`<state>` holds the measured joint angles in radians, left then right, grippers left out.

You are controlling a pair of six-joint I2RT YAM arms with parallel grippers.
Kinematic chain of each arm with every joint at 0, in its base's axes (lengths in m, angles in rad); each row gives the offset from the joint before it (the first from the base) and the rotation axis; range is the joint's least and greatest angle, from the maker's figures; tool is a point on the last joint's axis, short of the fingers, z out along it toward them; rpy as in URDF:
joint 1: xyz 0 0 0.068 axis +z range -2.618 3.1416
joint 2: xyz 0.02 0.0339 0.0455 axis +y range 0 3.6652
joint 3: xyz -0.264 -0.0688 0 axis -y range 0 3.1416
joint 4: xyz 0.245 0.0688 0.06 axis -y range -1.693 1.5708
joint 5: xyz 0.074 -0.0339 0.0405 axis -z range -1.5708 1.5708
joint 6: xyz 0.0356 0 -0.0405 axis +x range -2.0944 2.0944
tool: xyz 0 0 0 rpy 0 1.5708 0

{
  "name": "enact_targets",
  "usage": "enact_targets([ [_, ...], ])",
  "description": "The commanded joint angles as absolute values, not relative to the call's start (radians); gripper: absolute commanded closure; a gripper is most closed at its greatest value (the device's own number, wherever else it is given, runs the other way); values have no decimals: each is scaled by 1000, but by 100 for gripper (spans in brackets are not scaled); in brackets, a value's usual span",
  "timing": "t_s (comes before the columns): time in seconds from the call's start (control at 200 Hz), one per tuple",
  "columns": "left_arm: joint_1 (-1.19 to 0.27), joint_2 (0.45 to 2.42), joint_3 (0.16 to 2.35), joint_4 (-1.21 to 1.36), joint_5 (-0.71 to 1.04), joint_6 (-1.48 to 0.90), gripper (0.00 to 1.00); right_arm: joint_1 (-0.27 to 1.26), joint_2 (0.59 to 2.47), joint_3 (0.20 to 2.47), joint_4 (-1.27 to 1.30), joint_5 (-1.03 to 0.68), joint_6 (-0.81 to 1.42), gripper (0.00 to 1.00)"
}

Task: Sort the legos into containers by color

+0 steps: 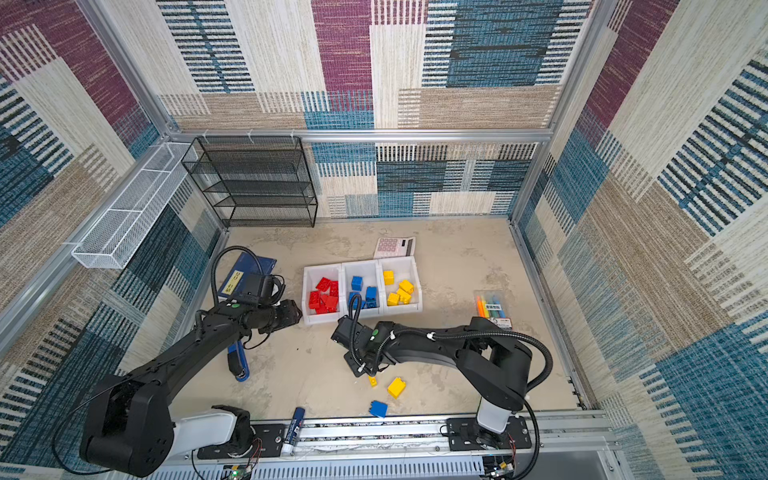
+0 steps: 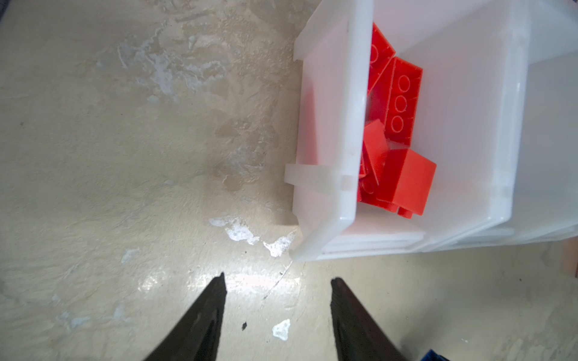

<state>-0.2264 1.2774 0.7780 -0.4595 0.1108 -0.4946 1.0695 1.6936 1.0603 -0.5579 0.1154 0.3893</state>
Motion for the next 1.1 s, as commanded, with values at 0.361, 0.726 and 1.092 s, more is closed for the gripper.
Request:
enact_targets([
  [0.361, -224, 1238, 738, -440, 149, -537, 43, 795, 1827, 1385, -474, 137, 164, 64],
  [0.726, -225, 1223, 722, -440, 164, -545, 43, 772, 1902, 1488, -514, 133, 199, 30],
  [1.092, -225, 1222, 721, -443, 177, -548, 43, 772, 1811, 1414, -517, 127, 222, 29],
])
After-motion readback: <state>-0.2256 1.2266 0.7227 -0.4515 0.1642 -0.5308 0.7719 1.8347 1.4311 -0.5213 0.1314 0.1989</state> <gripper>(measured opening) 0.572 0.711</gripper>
